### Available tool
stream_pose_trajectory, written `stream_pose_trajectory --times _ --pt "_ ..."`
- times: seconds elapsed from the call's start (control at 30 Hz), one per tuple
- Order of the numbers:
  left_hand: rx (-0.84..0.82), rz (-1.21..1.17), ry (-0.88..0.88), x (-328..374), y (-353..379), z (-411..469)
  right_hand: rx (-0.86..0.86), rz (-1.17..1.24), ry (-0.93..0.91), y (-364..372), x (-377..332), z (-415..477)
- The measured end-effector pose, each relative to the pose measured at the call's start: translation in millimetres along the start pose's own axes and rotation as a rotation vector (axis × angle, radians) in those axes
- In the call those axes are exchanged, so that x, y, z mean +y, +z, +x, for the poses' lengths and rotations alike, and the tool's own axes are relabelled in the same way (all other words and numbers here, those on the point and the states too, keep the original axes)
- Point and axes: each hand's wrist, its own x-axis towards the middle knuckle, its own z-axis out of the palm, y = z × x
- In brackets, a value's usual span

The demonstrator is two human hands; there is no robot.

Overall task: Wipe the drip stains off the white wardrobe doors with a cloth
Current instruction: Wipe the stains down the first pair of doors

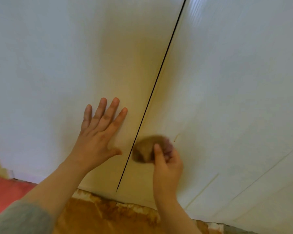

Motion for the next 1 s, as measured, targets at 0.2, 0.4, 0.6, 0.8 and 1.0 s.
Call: stream_pose_trajectory --times 0.2,0.4,0.6,0.8,1.0 --pt "0.024 0.007 -0.023 4.2 4.0 -0.2 0.13 -0.015 -0.206 -10.1 -50.5 51.8" --pt "0.018 0.001 -0.018 8.7 -0.6 -0.4 0.003 -0.046 -0.04 -40.9 20.2 18.2" --pt "0.028 -0.068 -0.131 31.3 5.5 -0.9 0.089 -0.159 0.051 -54.7 41.2 0.1" --pt "0.084 -0.172 -0.21 44.3 14.1 4.3 0.151 -0.038 -0.281 -30.7 -64.2 60.9" --pt "0.108 -0.137 -0.208 44.4 16.9 6.5 0.189 -0.009 -0.213 -37.2 -36.5 62.0"
